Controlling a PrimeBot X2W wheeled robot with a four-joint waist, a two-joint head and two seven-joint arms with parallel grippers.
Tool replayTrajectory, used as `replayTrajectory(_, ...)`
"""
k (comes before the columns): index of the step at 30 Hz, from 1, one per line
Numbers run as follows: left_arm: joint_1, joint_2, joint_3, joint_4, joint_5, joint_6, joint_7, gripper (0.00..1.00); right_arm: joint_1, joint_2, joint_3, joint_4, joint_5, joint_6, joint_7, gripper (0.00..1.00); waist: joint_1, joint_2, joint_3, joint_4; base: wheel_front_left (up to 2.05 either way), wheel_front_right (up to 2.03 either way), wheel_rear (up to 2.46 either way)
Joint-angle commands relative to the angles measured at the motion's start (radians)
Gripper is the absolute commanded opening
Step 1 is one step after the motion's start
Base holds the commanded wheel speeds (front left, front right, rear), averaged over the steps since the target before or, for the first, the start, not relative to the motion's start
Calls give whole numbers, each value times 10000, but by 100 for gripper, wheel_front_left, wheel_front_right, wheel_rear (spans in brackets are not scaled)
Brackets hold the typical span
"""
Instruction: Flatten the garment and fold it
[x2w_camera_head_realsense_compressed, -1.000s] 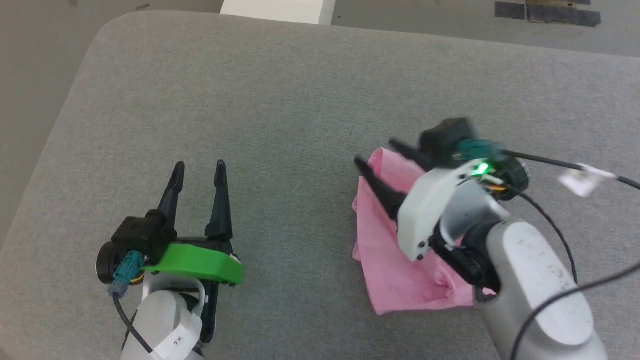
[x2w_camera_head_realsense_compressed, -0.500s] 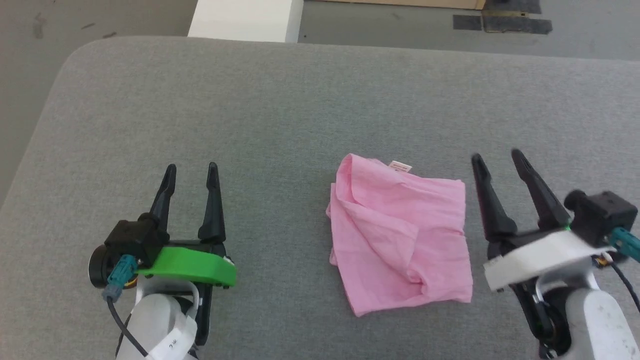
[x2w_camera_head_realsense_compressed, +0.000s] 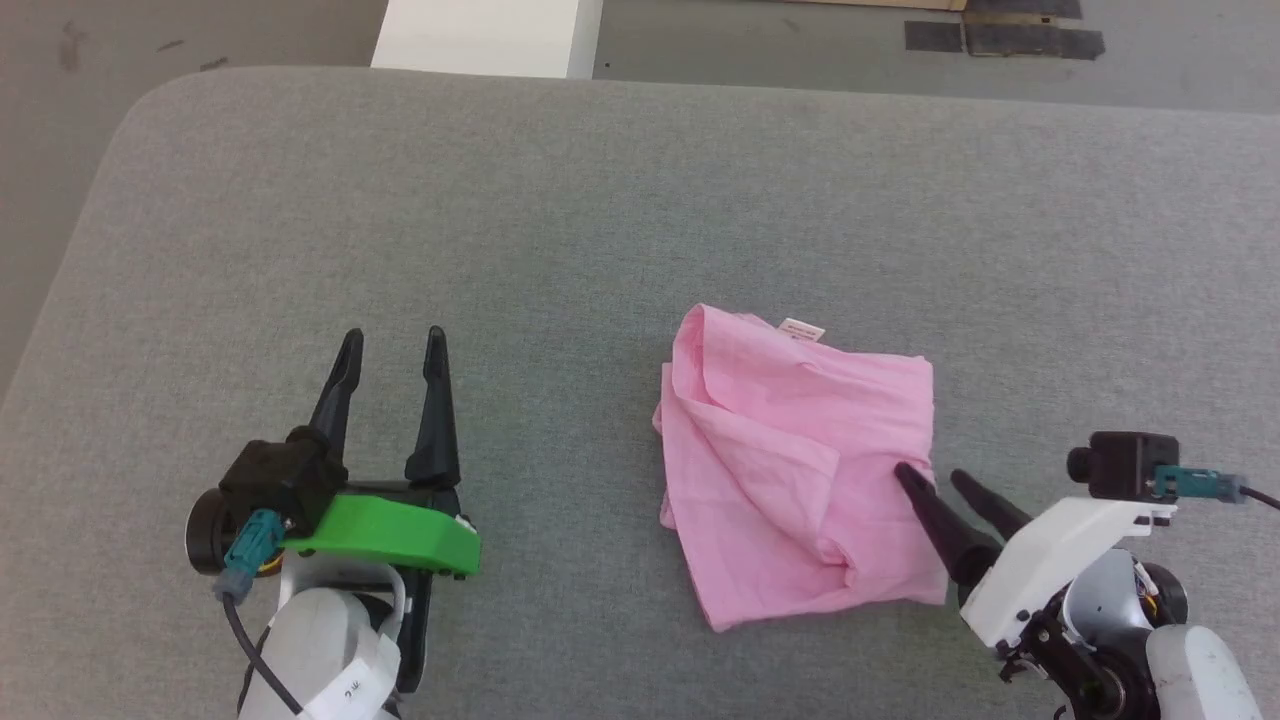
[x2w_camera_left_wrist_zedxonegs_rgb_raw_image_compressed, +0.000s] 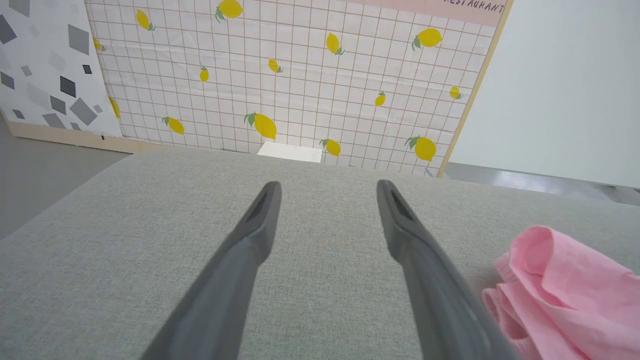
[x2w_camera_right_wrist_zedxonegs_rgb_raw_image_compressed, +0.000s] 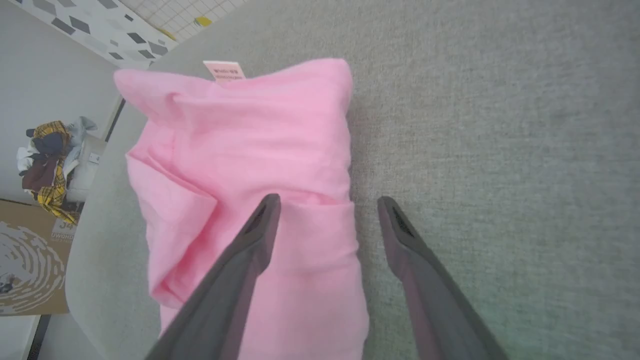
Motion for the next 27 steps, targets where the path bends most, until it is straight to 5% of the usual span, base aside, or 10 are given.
replayTrajectory(1,-8,-22,-22,8,-2,-33,-47,100,-172,0,-45,114,91,-13,338,100,0,0,66,77,0,0,0)
replayTrajectory(8,-77,-22,-78,41,-29,-25,-47,100,-752,0,70,560,-21,-13,1873,100,0,0,172,240,0,0,0)
replayTrajectory(12,-67,-22,-94,50,-30,-1,-47,100,-1080,1,396,736,-161,-13,2542,2,0,0,177,246,0,0,0)
replayTrajectory(20,78,-22,46,-55,159,-13,-47,100,-1967,-72,1411,128,-2757,-13,3150,0,0,0,163,-314,0,0,0)
replayTrajectory(27,-74,-4,203,-288,490,-175,-47,100,-3494,-1797,3360,-113,-4230,-13,3743,0,0,0,575,-1908,0,0,0)
